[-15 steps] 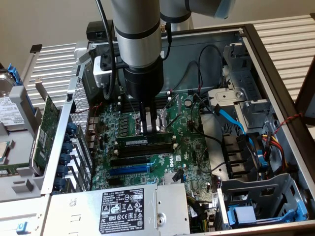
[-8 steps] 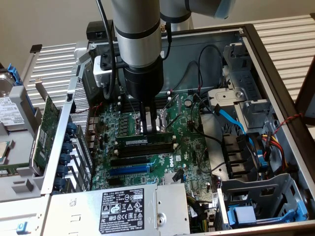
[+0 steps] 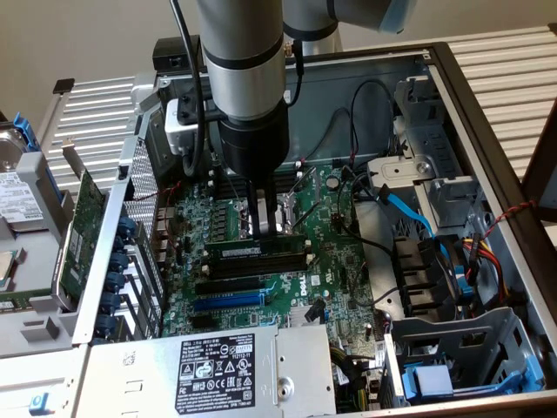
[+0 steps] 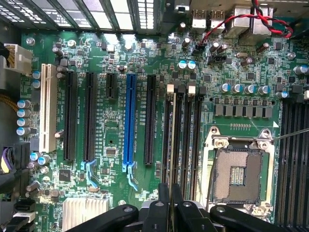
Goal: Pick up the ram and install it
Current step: 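Insert the ram into the slot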
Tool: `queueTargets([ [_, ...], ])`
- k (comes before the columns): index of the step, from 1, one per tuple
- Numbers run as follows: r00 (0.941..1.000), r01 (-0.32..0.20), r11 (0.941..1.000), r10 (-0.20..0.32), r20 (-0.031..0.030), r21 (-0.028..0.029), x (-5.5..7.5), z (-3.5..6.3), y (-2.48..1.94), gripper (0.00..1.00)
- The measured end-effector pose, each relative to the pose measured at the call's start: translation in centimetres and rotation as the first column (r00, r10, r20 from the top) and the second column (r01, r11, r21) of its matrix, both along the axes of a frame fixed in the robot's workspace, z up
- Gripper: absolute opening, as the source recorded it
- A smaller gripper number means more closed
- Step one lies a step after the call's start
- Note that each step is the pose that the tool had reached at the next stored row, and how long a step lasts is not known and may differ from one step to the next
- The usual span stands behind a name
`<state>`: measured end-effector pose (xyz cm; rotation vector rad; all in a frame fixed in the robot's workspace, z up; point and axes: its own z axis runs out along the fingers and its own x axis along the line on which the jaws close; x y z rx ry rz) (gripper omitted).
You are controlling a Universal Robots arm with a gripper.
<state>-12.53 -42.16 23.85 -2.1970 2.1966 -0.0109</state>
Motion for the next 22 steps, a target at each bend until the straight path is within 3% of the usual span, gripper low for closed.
queueTargets([
  [22,1.0000,-0.008,1.0000,0.008,-0.0016,0.0001,0.06,-0.19,-0.01,0.13],
])
